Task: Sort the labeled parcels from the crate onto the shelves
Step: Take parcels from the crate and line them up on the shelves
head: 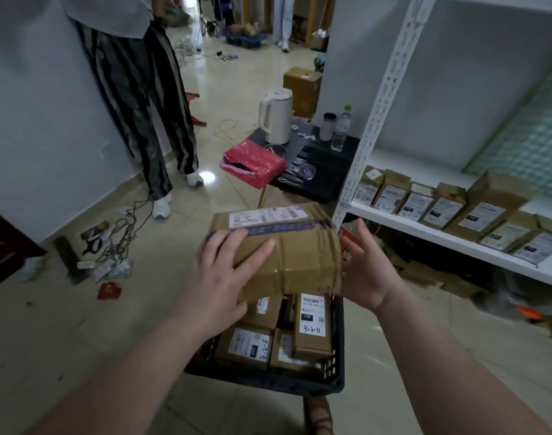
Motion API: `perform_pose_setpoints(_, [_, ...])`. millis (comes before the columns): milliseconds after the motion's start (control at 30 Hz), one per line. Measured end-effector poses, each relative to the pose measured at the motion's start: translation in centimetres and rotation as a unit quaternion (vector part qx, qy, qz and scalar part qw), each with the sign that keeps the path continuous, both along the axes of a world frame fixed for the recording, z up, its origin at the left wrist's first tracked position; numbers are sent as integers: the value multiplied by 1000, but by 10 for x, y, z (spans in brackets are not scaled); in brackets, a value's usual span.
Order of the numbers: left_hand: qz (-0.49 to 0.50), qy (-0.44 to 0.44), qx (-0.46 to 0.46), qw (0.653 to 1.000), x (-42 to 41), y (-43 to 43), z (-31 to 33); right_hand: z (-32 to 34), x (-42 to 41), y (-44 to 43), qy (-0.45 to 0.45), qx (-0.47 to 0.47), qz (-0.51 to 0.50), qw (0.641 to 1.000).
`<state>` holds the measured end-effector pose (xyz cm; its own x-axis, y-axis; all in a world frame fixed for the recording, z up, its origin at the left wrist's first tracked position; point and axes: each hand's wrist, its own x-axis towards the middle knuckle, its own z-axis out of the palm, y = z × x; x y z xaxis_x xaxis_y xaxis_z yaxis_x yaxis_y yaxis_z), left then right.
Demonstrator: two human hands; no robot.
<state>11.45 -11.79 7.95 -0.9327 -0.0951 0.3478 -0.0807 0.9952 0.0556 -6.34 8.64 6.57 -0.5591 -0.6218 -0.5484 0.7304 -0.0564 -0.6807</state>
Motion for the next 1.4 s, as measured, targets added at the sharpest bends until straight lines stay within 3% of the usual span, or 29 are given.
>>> perform_pose_setpoints(133, [-70, 105, -121, 985, -7, -4, -3, 12, 5, -3, 18, 40, 110, 993])
perform_pose_setpoints(267, [-112, 104, -171, 973, -7, -12, -6, 9, 5, 1, 35, 92, 124, 987])
perform_pose_setpoints(333, [-98, 64, -111, 987, -8, -10, -4, 7, 6, 2, 43, 86, 112, 989])
perform_pose_setpoints(433, [9, -3, 97, 995, -16, -1, 5, 7, 5, 7, 78, 65, 80, 992])
perform_pose_setpoints(533, [102, 45, 337, 935, -31, 4, 12, 7, 0, 20, 130, 62, 41, 989])
perform_pose_setpoints(600, [129, 36, 432, 892, -41, 4, 17, 10, -4, 33, 170, 90, 45, 980])
perform_pose_setpoints(700, [126, -89, 532, 832, -54, 7, 28, 21, -9, 54, 204, 102, 76, 971])
perform_pose_setpoints(833, [12, -282, 662, 694, -67, 23, 46, 41, -18, 91, 231, 78, 87, 966])
perform_pose_setpoints(933, [-39, -340, 678, 651, -82, 47, 49, 50, -28, 126, 244, 60, 85, 964])
perform_pose_setpoints(1133, [-67, -389, 682, 615, -121, 120, 43, 56, -44, 209, 240, 57, 46, 968])
perform_pose_setpoints(1267, [-49, -375, 676, 632, -152, 198, 37, 49, -57, 284, 195, 111, -125, 966])
perform_pose_setpoints(1400, [-38, -351, 672, 651, -182, 274, 25, 35, -69, 357, 124, 128, -219, 959])
